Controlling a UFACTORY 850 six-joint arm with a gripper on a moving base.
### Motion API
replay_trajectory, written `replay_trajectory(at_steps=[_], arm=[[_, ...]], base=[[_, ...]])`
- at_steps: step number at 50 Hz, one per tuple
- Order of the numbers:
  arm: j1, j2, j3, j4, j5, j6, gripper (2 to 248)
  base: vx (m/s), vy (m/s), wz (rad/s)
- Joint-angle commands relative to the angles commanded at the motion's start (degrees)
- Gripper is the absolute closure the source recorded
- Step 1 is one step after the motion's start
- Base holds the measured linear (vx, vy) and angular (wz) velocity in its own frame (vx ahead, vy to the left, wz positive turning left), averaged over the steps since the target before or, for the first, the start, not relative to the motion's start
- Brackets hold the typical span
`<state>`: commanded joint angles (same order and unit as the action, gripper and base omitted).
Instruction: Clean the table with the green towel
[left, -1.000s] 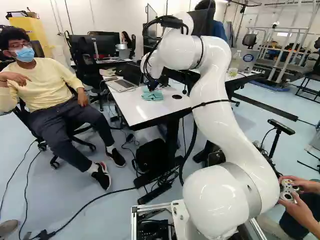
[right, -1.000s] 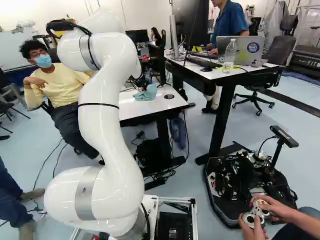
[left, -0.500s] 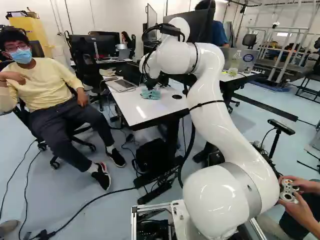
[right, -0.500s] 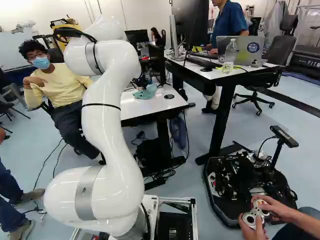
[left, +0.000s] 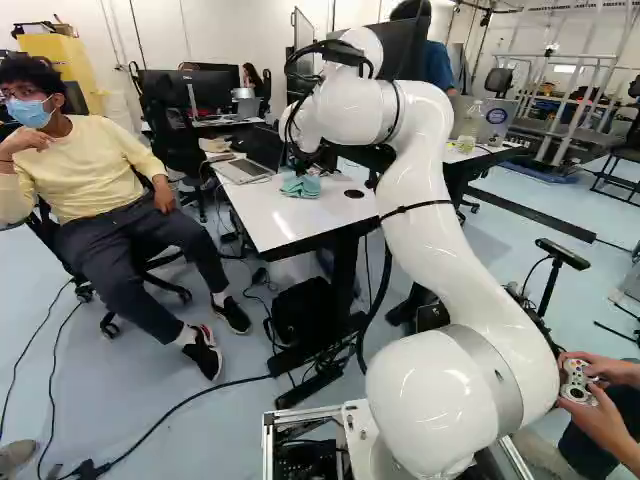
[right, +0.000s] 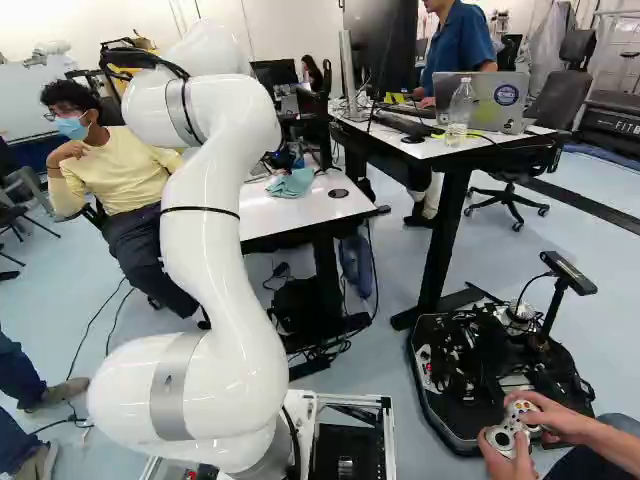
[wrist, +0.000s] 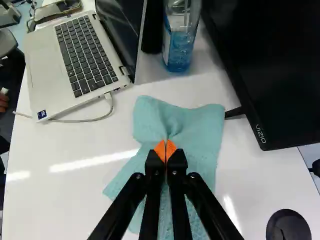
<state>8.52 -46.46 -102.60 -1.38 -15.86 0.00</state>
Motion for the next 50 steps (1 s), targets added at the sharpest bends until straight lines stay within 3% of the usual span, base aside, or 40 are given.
replay_trajectory(at_steps=[50], arm=[[0.2, 8.6, 5.2, 1.1, -0.2, 0.0, 225]], base=[[0.0, 0.0, 0.0]])
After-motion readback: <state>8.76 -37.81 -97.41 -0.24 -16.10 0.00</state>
